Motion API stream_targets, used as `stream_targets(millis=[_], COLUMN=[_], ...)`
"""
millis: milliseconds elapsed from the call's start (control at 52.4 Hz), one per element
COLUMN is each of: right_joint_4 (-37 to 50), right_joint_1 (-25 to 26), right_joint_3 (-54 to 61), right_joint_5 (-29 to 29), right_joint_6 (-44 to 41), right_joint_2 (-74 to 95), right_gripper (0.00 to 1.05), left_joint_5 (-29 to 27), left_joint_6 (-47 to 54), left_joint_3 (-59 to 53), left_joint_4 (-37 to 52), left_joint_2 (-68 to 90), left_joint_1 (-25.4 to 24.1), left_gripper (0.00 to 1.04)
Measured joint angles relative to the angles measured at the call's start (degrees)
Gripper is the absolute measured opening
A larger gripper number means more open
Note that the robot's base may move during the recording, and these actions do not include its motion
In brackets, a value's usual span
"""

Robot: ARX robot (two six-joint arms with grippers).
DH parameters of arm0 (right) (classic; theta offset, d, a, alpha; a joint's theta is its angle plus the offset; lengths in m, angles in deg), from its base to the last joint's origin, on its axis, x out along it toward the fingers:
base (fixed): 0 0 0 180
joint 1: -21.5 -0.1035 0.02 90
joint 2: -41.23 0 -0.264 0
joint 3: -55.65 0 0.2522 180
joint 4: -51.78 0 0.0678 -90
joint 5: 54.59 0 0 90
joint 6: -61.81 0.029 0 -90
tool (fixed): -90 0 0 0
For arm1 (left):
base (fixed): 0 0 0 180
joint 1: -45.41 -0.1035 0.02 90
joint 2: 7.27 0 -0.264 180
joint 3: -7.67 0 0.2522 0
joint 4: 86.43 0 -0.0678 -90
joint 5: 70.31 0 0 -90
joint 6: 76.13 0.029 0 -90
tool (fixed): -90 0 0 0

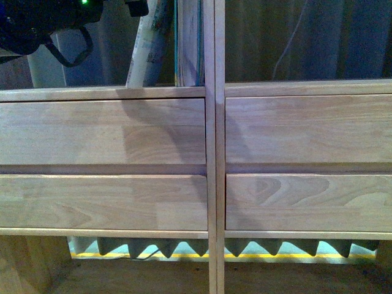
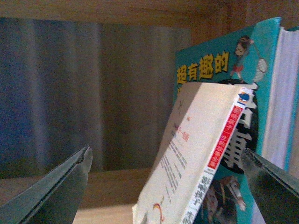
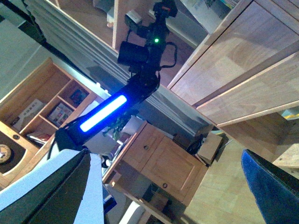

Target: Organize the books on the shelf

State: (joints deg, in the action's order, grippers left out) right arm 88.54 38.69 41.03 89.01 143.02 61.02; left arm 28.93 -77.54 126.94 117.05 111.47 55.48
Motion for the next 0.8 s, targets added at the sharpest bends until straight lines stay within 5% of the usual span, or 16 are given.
stream_targets(millis=[229,401,726,764,802], right_joint_4=[0.0,0.0,0.0,0.0,-7.8], right_joint_1=[0.0,0.0,0.0,0.0,-3.1], right_joint_3=[0.0,0.0,0.0,0.0,-1.0], right_joint_5=[0.0,0.0,0.0,0.0,-9.5], right_joint_6=[0.0,0.0,0.0,0.0,-6.7], right_joint_2=[0.0,0.0,0.0,0.0,-2.6], right_gripper=[0.98,0.98,0.98,0.98,0.93], left_joint_5=[1.5,-2.9,-0.1,-4.7,-9.8], left_joint_6=[-4.8,-4.7,-9.1,-7.4,-4.8], left_joint_3=[-18.2,-35.8,-59.2,-59.1,-60.4], left_joint_4=[-0.4,-0.9,-6.5,-10.8,-15.6], left_joint_2=[-11.9,-28.2,-51.5,-53.3,-55.5], left_joint_1=[1.0,1.2,-7.4,-7.1,-7.0], left_gripper=[0.98,0.98,0.98,0.92,0.83])
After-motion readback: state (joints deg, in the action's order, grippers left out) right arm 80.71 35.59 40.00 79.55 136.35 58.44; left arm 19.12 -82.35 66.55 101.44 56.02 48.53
